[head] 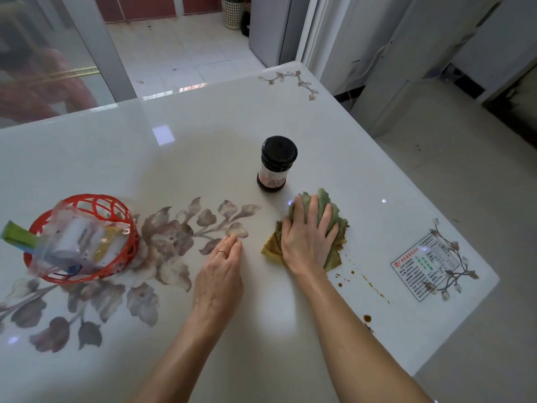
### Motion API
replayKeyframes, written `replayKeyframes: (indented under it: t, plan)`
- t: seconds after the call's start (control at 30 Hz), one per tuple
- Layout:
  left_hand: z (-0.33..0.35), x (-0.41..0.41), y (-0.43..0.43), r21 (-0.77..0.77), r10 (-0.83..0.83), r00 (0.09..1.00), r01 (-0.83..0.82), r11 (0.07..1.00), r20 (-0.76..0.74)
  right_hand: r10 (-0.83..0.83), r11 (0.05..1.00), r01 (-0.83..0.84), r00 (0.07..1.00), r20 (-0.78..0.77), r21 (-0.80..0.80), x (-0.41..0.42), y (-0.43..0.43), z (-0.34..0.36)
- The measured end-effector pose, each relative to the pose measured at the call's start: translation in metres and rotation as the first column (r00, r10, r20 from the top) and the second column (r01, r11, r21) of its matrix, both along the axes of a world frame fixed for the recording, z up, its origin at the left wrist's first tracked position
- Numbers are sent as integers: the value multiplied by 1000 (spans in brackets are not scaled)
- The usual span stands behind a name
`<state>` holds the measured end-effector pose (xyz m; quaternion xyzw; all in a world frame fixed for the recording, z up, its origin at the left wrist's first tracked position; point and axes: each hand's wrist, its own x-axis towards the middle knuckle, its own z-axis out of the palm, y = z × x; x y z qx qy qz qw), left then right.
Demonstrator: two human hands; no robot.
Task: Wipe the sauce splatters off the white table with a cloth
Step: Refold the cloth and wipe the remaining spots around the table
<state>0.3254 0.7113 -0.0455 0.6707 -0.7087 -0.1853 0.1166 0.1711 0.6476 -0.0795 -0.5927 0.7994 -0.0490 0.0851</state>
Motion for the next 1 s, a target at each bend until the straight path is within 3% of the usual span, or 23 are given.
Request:
replayKeyframes:
  t: [0.13,0.4,0.63,0.87,1.0]
  plan:
    - [-2,-1,-1,14,8,1000,-8,1000,-1,-34,997,35,999,-12,71,2,1,1]
    - [-5,0,0,-6,-15,1000,15,1000,6,53,988,-58,998,37,140,-12,-59,9]
    - [0,-2,1,9,4,1000,-4,1000,-11,-66,997,65,998,18,44,-8,7,2]
    - [0,-2,0,10,1,1000,-1,1000,5,-110,986,110,994,-8,125,-12,-16,5]
    - [-1,-2,1,15,7,1000,-7,1000,11,-103,992,101,994,30,77,-15,21,3]
